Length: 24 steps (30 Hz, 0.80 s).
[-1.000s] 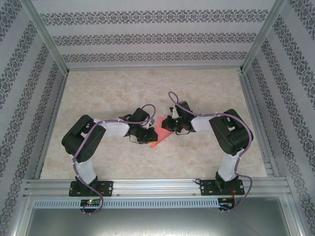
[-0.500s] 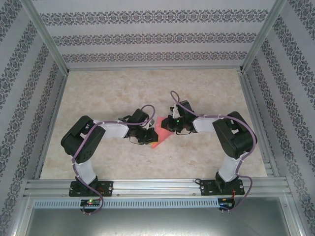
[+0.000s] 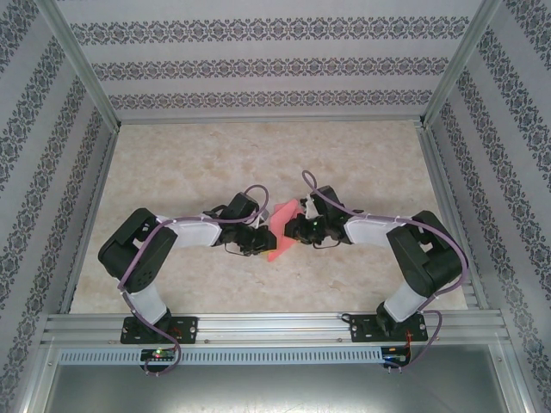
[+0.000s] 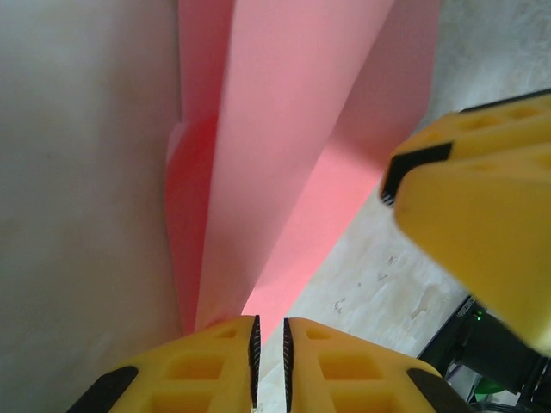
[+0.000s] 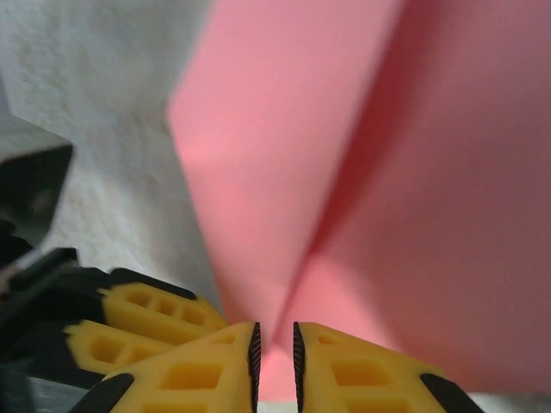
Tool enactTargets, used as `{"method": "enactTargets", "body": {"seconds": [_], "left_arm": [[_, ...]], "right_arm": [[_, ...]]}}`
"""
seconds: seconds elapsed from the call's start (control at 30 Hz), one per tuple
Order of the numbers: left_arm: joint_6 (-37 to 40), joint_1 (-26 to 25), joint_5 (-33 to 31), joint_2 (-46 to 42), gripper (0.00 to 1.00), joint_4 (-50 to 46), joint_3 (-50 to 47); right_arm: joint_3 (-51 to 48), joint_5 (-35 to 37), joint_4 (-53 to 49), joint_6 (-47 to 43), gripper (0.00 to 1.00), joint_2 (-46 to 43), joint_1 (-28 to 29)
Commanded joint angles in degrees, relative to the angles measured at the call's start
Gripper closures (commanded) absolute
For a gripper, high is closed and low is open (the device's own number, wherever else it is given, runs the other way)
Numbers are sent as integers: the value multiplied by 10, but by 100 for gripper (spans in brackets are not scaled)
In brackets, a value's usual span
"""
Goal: Fold a paper plane with a square sheet of paper (pick it up from the middle)
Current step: Fourth fold the wing at the center of the table.
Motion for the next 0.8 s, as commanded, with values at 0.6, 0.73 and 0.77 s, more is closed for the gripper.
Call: {"method": "enactTargets", "body": {"seconds": [0.6, 0.73, 0.77], "left_arm": [[-12, -15, -7, 24, 82, 24, -1], [-10, -15, -9, 27, 82, 22, -1], [-11, -15, -9, 28, 82, 23, 1]], "right_arm": [[0, -10, 54, 4, 85, -6, 6], [10, -25, 86, 24, 85, 21, 9], [13, -26, 91, 28, 85, 28, 10]]}}
